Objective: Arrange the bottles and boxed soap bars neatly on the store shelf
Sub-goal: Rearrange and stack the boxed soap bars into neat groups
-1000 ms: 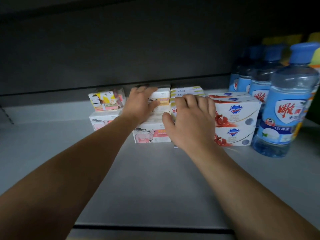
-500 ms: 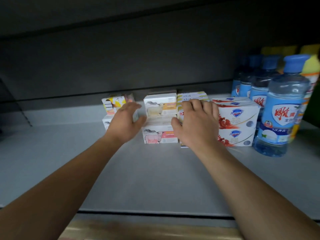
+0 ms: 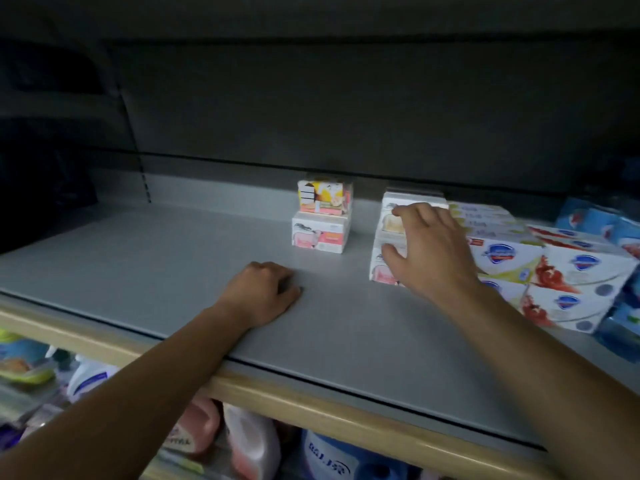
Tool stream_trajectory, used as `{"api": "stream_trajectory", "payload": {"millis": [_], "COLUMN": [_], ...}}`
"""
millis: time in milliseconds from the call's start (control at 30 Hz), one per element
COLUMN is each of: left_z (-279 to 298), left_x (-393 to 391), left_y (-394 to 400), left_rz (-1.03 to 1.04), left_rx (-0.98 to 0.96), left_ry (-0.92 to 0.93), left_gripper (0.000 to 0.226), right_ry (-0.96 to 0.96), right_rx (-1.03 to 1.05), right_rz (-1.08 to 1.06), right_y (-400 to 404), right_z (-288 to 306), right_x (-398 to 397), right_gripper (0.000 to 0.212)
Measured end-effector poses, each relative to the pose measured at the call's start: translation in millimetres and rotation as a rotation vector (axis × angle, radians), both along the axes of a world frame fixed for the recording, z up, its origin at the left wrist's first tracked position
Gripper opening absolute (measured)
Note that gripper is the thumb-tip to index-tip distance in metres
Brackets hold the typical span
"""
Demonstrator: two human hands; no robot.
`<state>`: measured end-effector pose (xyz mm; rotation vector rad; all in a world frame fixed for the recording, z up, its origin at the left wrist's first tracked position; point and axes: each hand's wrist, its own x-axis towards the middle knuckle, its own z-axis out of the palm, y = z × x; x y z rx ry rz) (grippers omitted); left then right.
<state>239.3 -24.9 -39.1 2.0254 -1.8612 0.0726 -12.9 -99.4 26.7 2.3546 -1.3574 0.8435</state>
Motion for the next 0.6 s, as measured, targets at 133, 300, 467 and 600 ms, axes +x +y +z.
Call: {"api": "stream_trajectory", "payload": {"millis": [133,300,467,600], "left_z": [-7.5,-10.0,-6.4,-4.8], "left_x": [4.8,10.1,9.3,11.9], "left_y": [-3.7,-8.7,-6.6,-6.5], "left_rz": [0.015,0.007,0.012,-0.004], "left_rx": [-0.025,-0.03,-0.043,-0.035], "left_ry": [-0.012,-0.007,0.058,0.147], "left_gripper": [0.042,0.035,0.037,0.032], "right_ry": [0.092,0.205,0.236,0.227], "right_rx": [0.052,0.136,0.307,0.378], "right_rz": [0.18,0.172,0.05,-0.027], "right_y": [-11.1,-50.4,-87.6,-102.0], "right_z": [-7.6,-6.5,-10.3,-9.0], "right_x": [50.7,96.9,124.0,136.4], "right_gripper": [0.05,0.052,0.059,0.067]}}
